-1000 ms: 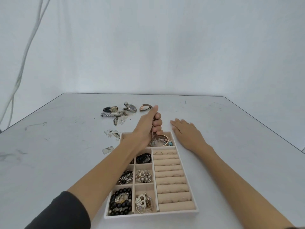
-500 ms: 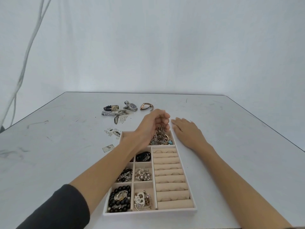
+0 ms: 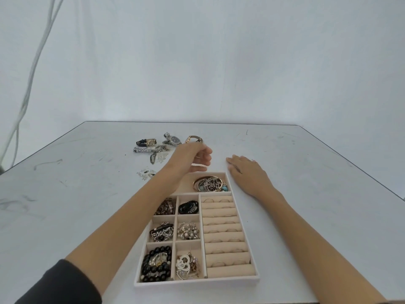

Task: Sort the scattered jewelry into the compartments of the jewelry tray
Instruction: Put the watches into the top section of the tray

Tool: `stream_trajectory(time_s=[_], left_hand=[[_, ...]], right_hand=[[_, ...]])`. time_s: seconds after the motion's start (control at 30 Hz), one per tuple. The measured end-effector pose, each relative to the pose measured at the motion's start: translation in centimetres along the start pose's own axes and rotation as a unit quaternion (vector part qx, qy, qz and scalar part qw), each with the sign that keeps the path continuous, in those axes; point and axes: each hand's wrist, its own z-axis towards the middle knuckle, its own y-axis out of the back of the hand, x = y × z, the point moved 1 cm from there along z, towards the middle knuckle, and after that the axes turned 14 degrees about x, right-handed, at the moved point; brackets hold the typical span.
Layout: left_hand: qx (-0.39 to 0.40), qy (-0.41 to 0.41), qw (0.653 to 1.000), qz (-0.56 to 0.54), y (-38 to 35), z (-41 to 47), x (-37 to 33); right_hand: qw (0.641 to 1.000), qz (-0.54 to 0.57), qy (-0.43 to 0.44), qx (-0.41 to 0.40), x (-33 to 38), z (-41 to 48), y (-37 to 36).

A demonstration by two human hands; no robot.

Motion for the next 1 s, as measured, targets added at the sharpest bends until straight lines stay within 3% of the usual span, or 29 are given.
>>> stream_trajectory(time_s=[0.07,0.13,0.2,1.0], left_hand=[[0.007,0.019,0.987,0.162,1.4,-0.5,0.1],[0.021,0.035,0.947,0.318,2.5,-1.0,0.4],[0.023,0.053,0.923,0.38,2.7,-1.6,0.7],[-0.006,0.022,0.953,0.301,1.7,-2.0,2.3]], right_hand=[[1.0,0.004,-0.002,0.002,0.0,0.0,0.0],[1.0,0.002,-0.002,0.005,-0.1,0.0,0.0],[1.0,0.001,-0.001,0.005,-0.2,0.1,-0.1],[1.0,0.02,-0.008,0.004,0.4,-0.5,0.4]])
